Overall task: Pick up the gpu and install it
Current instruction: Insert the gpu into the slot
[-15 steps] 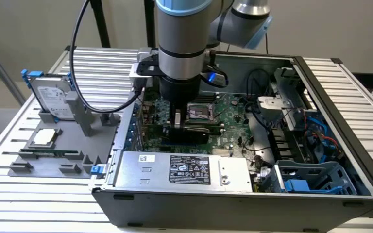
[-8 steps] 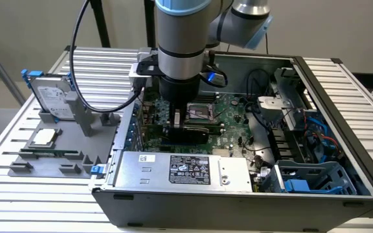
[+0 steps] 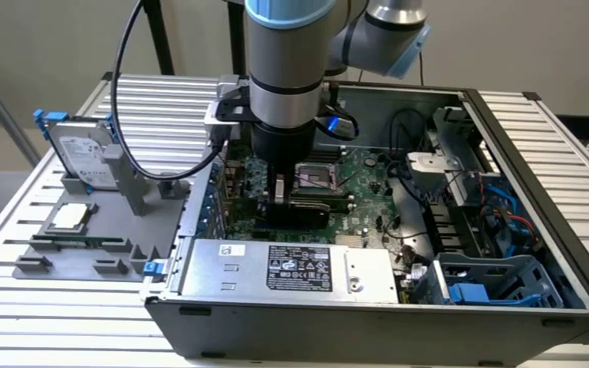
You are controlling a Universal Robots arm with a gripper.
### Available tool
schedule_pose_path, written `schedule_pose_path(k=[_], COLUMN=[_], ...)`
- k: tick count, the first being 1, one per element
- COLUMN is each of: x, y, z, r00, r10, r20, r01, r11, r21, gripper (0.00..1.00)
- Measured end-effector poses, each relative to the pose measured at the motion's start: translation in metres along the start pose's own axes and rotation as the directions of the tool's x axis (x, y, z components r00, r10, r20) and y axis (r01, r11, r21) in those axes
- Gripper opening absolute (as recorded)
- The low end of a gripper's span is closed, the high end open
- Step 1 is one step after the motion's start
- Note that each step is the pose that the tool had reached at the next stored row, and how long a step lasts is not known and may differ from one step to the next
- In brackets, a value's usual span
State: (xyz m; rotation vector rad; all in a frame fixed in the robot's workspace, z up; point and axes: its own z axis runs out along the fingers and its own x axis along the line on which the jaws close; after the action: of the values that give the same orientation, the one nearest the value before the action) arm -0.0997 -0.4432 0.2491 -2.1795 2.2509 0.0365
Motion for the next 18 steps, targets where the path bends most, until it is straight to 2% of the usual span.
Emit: schedule_pose_path(k=[6,7,9,10,18], x=[0.000,0.000,0.000,0.000,-0.001], y=[0.0002,0.0001,0.0000,0.0000,0.0004], z=[0.0009,0.0014,-0.0007,-0.0024,-0.0369], r00=[1.0000,1.0000,1.0000,1.0000,1.0000], r10=[0.000,0.000,0.000,0.000,0.000], r20=[0.0024,0.0034,0.0006,0.0011,0.0006], r01=[0.000,0.000,0.000,0.000,0.000], r11=[1.0000,1.0000,1.0000,1.0000,1.0000], r21=[0.0002,0.0011,0.0001,0.0004,0.0001], gripper=[0.00,1.00,1.00,1.00,1.00])
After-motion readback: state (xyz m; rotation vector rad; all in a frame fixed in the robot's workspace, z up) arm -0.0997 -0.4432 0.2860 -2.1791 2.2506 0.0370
